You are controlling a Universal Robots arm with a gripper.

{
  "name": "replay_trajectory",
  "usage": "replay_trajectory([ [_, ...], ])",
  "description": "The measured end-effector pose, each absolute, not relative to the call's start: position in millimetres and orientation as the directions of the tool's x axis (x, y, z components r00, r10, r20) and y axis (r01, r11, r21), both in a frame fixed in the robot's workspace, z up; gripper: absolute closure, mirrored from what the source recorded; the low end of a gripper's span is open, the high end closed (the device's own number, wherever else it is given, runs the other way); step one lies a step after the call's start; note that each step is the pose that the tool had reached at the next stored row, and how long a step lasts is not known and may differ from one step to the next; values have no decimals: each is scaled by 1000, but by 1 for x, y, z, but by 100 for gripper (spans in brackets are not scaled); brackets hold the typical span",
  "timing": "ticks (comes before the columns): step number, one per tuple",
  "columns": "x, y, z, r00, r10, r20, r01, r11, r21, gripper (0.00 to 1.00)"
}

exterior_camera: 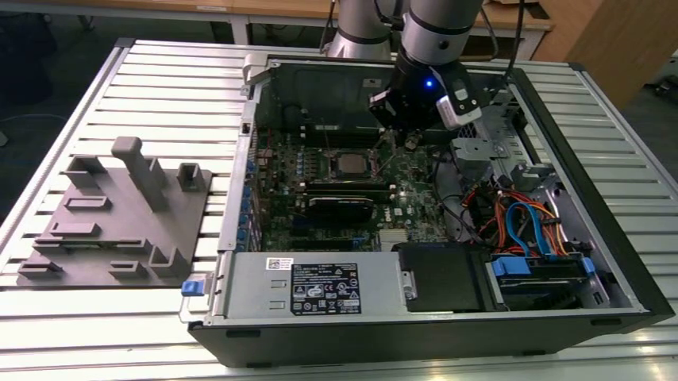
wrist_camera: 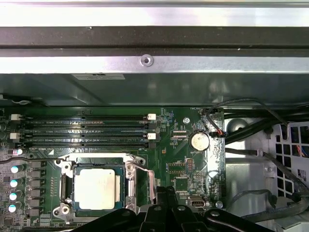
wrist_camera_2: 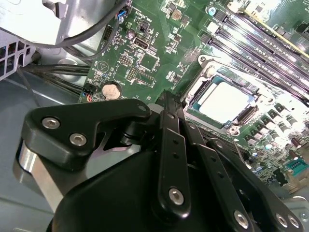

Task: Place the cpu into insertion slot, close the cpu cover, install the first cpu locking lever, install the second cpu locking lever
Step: 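Close the cpu cover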

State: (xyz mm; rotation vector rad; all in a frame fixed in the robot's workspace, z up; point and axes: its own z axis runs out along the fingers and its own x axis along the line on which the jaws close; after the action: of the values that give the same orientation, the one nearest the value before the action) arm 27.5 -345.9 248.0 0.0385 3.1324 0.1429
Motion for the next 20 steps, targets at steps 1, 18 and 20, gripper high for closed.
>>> replay_trajectory([
  [1,27,-346,248,-1000,25,-5,24,996,91,90],
  [18,21,-346,248,-1000,25,5,25,994,102,90],
  [20,19,-346,248,-1000,25,5,25,994,102,90],
])
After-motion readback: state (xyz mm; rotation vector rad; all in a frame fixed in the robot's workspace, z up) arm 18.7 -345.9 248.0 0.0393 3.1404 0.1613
